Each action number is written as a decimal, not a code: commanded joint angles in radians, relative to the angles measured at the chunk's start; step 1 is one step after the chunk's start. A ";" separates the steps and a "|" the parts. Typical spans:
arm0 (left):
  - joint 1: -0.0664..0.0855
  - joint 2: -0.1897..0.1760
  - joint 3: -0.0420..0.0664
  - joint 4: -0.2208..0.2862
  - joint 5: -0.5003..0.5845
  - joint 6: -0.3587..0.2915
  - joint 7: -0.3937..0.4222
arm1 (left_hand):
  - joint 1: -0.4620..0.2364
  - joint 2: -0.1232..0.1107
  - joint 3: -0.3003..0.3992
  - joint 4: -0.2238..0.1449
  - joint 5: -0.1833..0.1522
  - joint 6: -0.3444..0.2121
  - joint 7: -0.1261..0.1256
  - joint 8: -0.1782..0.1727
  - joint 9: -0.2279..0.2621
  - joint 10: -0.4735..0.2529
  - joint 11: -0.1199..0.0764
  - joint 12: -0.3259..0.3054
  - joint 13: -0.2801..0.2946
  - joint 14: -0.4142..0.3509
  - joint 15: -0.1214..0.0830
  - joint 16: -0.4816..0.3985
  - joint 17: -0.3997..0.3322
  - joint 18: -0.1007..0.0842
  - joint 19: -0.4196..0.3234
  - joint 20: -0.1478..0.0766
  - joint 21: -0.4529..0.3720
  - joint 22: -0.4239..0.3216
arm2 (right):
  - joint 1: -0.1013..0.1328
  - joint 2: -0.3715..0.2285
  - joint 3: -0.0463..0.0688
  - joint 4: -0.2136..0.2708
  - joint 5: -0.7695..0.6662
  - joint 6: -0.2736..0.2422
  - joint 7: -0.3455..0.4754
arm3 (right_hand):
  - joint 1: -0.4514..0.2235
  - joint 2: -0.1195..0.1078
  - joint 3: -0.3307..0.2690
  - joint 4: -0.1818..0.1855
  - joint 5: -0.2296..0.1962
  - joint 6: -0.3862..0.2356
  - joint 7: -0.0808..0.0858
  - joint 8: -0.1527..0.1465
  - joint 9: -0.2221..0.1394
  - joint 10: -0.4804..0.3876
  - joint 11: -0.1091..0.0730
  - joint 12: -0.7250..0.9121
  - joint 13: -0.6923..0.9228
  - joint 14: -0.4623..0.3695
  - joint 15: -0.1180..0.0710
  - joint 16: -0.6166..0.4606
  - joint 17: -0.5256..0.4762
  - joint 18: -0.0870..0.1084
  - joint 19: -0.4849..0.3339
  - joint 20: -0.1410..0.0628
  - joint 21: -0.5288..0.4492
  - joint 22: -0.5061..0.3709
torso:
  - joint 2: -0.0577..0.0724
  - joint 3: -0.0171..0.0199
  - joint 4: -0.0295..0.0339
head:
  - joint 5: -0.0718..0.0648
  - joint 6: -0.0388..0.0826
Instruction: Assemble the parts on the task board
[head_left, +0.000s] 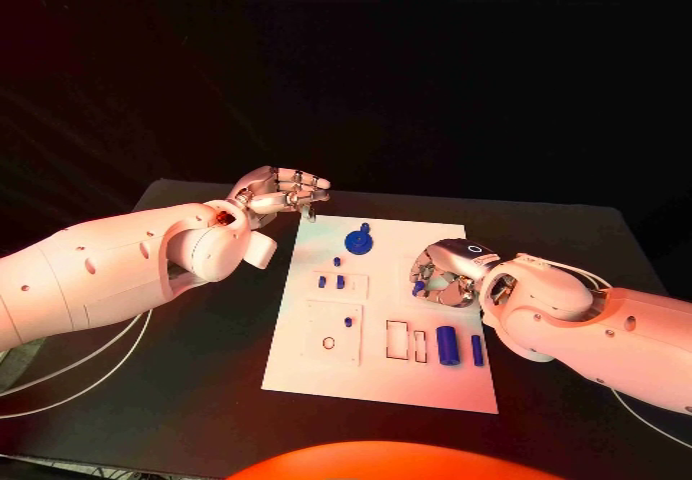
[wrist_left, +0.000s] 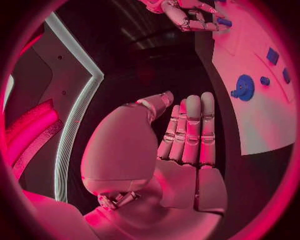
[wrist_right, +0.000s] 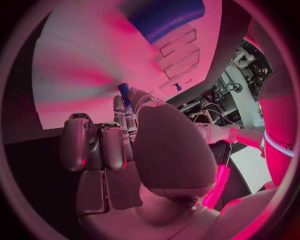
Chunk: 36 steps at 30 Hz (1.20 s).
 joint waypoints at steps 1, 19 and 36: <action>0.001 0.002 0.001 0.001 0.006 0.018 0.004 | 0.002 0.008 -0.004 0.000 0.001 -0.008 0.002 0.003 -0.002 -0.009 0.000 0.004 0.001 -0.002 0.002 -0.006 -0.001 0.015 0.004 -0.001 -0.003 -0.001 | -0.001 0.002 0.000 -0.001 0.002 -0.001 0.012 | -0.012 0.002 0.012 -0.003 -0.004 0.009 -0.001 0.001 0.000 0.009 -0.001 -0.008 0.001 0.035 -0.006 0.004 0.002 -0.017 0.014 -0.007 0.004 0.161 | 0.000 0.0000 0.0008 | -0.001 -0.001; 0.001 0.002 0.001 0.000 0.006 0.018 0.001 | 0.001 0.008 -0.005 0.001 0.001 -0.008 0.002 0.004 -0.002 -0.010 0.000 0.006 0.002 -0.002 0.002 -0.006 -0.001 0.015 0.005 -0.001 -0.004 -0.002 | -0.003 0.007 -0.001 -0.006 -0.011 -0.068 -0.022 | -0.047 0.039 0.266 -0.124 -0.099 0.067 -0.029 0.078 0.071 0.145 -0.032 -0.064 0.029 0.041 -0.033 0.018 0.021 -0.028 0.032 -0.031 0.065 0.191 | -0.001 -0.0009 0.0019 | -0.003 -0.003; 0.001 0.007 0.001 -0.008 0.006 0.020 -0.002 | 0.003 0.008 -0.005 0.000 0.001 -0.008 0.002 0.005 -0.002 -0.011 0.000 0.008 0.002 -0.003 0.002 -0.006 -0.002 0.015 0.005 -0.001 -0.006 -0.003 | 0.020 -0.040 0.009 0.098 0.026 -0.138 -0.015 | -0.109 0.032 0.330 -0.187 -0.113 0.052 -0.030 0.109 0.113 0.169 -0.035 -0.091 0.049 0.041 -0.035 0.020 0.023 -0.029 0.033 -0.033 0.070 0.197 | -0.001 -0.0004 0.0015 | -0.002 0.002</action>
